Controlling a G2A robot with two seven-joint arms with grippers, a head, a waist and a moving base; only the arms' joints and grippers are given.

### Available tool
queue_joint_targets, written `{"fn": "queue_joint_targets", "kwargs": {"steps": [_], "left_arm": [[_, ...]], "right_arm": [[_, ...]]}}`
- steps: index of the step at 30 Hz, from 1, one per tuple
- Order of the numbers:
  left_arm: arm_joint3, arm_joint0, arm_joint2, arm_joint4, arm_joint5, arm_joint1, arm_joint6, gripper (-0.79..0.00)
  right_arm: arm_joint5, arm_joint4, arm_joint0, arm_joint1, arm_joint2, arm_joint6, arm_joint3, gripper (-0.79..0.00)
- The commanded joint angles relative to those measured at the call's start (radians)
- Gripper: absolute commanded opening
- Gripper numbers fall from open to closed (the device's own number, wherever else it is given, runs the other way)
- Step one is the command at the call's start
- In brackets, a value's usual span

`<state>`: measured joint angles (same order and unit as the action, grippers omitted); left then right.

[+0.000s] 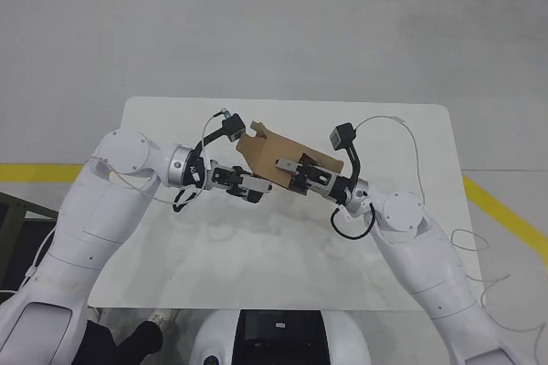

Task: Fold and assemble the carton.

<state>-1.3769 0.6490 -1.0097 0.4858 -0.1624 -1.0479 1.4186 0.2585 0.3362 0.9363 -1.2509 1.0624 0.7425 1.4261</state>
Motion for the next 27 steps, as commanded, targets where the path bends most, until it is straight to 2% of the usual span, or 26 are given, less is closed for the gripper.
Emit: {"fn": "queue_joint_targets", "kwargs": {"steps": [1,11,20,27], "left_arm": [[-0.001,0.001,-0.001,0.0,0.001,0.0,0.0,0.0],[0.003,0.005,-0.017,0.001,0.002,0.005,0.004,0.0],[0.005,0.033,-0.088,0.009,-0.008,0.024,-0.002,0.0],[0.011,0.068,-0.15,0.013,-0.014,0.041,-0.009,0.0]], "right_arm": [[0.0,0.0,0.0,-0.001,0.0,0.0,0.0,-0.785],[-0.033,0.06,-0.011,0.001,0.035,0.04,-0.027,-0.785],[-0.106,0.094,-0.04,0.016,0.082,0.191,-0.069,-0.785],[-0.169,0.083,-0.071,0.032,0.102,0.353,-0.106,-0.785]]}}
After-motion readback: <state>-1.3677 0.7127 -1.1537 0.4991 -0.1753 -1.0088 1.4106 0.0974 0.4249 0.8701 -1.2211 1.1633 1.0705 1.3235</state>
